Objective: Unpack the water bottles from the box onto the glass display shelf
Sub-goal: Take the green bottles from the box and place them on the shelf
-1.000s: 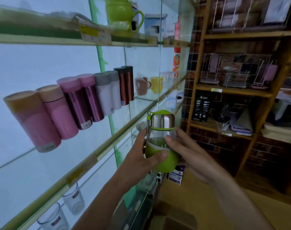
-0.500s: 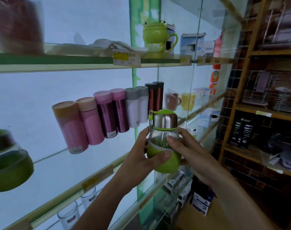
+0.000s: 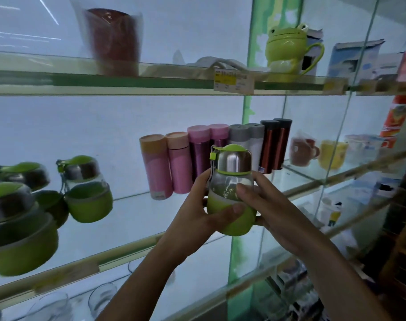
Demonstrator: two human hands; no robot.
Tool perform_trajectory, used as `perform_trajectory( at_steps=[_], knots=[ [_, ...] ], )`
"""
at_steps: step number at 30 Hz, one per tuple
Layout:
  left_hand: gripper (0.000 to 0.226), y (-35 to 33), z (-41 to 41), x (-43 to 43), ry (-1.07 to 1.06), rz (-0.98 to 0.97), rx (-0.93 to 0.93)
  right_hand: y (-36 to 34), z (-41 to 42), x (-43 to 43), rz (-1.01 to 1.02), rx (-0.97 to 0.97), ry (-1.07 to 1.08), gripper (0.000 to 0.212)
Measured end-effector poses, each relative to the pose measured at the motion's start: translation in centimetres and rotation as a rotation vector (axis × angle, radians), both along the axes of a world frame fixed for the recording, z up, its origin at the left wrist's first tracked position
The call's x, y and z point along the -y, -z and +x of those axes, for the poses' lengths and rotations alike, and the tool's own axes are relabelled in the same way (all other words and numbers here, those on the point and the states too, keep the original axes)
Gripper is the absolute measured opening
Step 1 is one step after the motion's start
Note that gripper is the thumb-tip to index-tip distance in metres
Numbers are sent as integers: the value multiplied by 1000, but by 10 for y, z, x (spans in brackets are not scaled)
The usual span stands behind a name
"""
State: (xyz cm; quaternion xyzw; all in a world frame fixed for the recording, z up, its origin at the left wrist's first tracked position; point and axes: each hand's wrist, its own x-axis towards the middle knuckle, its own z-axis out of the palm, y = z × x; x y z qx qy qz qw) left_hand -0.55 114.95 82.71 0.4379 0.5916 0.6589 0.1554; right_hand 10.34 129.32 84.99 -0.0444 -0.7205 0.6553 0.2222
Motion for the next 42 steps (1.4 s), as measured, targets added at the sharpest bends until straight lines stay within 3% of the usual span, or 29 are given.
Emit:
perform_trajectory(
  at_steps=[19, 30, 42],
  knots=[
    [81, -7, -36, 110, -497, -46, -18, -2, -110, 78, 53, -12, -434, 46],
    [69, 1, -53, 165, -626, -55, -5, 12, -160, 129, 62, 30, -561, 44],
    [76, 15, -62, 177, -738, -125, -102, 27, -183, 144, 92, 50, -593, 50]
  ],
)
